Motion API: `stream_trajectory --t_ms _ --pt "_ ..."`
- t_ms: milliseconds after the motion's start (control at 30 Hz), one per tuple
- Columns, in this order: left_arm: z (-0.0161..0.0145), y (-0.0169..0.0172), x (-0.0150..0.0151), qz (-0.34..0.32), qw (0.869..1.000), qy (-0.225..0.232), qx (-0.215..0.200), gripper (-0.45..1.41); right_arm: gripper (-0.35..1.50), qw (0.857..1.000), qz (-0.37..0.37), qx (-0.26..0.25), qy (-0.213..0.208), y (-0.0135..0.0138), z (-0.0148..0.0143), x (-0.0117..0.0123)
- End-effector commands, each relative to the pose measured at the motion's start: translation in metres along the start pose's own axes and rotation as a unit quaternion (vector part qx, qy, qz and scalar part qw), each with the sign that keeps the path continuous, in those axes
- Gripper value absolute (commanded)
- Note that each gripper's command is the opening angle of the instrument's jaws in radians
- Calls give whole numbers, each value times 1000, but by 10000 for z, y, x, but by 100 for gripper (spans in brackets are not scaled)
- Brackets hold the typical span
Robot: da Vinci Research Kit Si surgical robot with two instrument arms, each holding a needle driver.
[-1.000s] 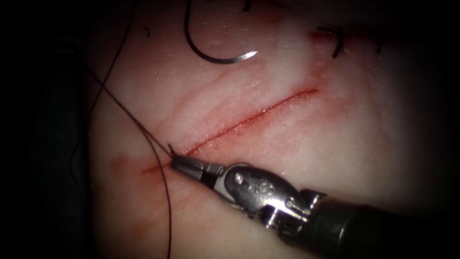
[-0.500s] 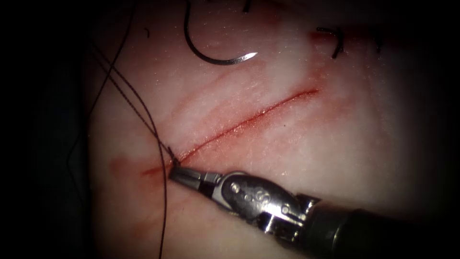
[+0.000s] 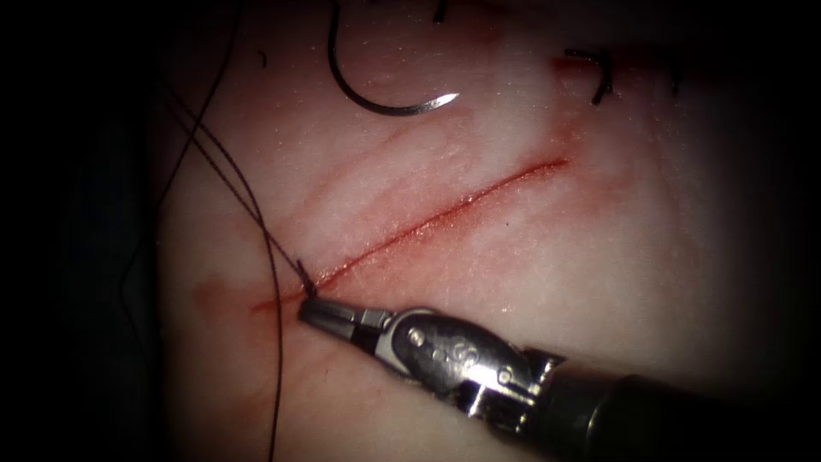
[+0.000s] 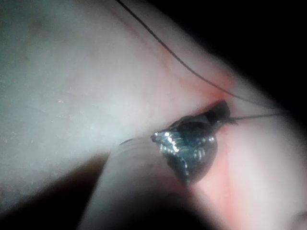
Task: Wound Closure
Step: Tension the knot by pulling the right tool down and the left tool up, then with the right cutter, cut the suture.
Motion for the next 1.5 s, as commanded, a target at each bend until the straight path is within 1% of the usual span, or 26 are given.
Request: stream_trajectory --t_ms 33,133,200,267,300,333,400,567,700,733,767,867,933,967,1033,1067,1133,1167,1233,1500 --pt "5 -8 0 2 1000 -1 4 -35 -35 1000 -2 4 -1 1 7 -2" --pt "6 -3 0 0 1000 2 5 -35 -35 1000 -3 3 0 1 10 1" --pt "5 -1 4 -4 1000 16 8 -35 -35 1000 10 1 12 2 13 5" --pt "3 1 11 1 999 42 8 -35 66 1000 24 -9 18 3 17 11" --pt "2 2 15 2 999 54 7 -35 98 999 30 -18 18 3 19 16" --pt "0 4 20 7 998 65 6 -35 103 999 35 -19 19 4 19 19" --pt "-4 9 34 21 995 98 -4 -35 108 999 38 -18 19 4 18 26" --pt "-17 18 70 49 987 153 -14 -35 115 998 48 -19 19 12 9 43" --pt "-34 15 94 55 978 202 -1 -35 115 998 54 -18 20 19 -3 52" --pt "-39 14 99 56 975 213 2 -35 110 998 58 -16 20 21 -7 54" --pt "-50 9 107 57 970 235 9 -35 101 998 54 -17 20 23 -12 56" --pt "-64 4 116 56 967 249 18 -35 99 998 50 -17 21 29 -17 57" --pt "-75 3 122 56 966 253 18 -35 96 999 47 -6 22 33 -21 57" --pt "-79 3 125 55 966 253 17 -35 89 999 45 -5 19 35 -23 57" --pt "-88 5 130 55 965 256 15 -35 88 999 40 -7 1 38 -22 56" --pt "-95 8 135 55 965 257 14 -35 93 999 34 -8 -13 40 -16 55" --pt "-100 10 140 55 965 257 14 -35 103 999 34 -11 -13 40 -9 55" --pt "-103 12 142 54 965 257 13 -35 105 999 34 -13 -15 40 -6 55" --pt "-108 13 148 56 965 257 14 -35 106 999 36 -13 -18 41 10 58" --pt "-105 12 158 60 965 256 16 -35 110 999 12 -24 -27 51 42 61"
